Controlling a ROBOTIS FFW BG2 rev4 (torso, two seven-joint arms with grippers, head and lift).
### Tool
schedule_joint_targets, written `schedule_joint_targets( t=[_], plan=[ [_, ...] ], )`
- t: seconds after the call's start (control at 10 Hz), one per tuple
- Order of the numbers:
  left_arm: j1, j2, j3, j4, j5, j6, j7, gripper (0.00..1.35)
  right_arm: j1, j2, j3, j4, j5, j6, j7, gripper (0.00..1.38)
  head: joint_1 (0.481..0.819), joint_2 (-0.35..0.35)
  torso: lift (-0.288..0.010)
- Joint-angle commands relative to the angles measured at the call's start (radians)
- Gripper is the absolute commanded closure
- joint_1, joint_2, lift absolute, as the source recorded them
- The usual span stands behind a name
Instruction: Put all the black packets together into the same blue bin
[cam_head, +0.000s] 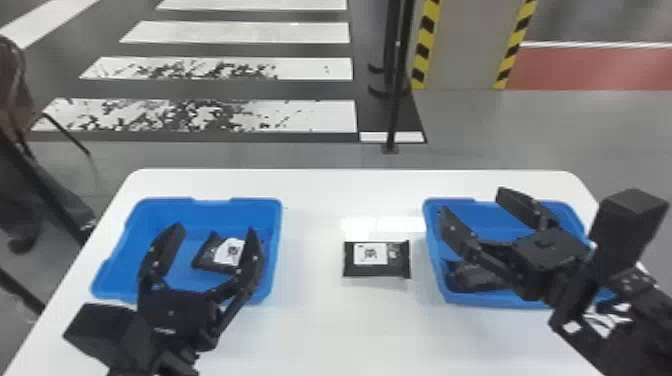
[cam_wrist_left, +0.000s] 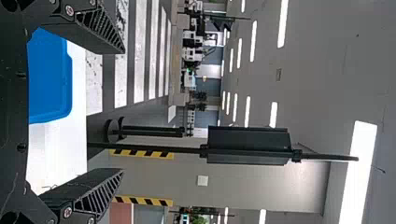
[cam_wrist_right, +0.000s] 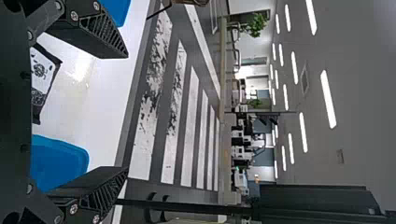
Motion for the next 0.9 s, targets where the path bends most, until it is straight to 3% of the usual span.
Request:
schedule_joint_targets(
  t=[0.0,0.5,0.8],
  plan=[
    [0.000,0.000,-0.003,0.000,-0.001,0.002,0.000,0.13,-0.089,-0.002,0.022,0.067,0.027,0.058,0.032,0.17,0.695,0.025,-0.110],
    [-0.005,0.002,-0.009,0.000,-0.001,0.010,-0.001,0.13,-0.273,-0.026,0.154,0.271,0.053,0.080,0.121,0.12,0.695,0.063,-0.110],
    [-0.008,0.002,-0.011,0.002,0.001,0.015,0.000,0.13,-0.342,-0.038,0.205,0.379,0.053,0.114,0.136,0.12,0.695,0.090,-0.110]
  ],
)
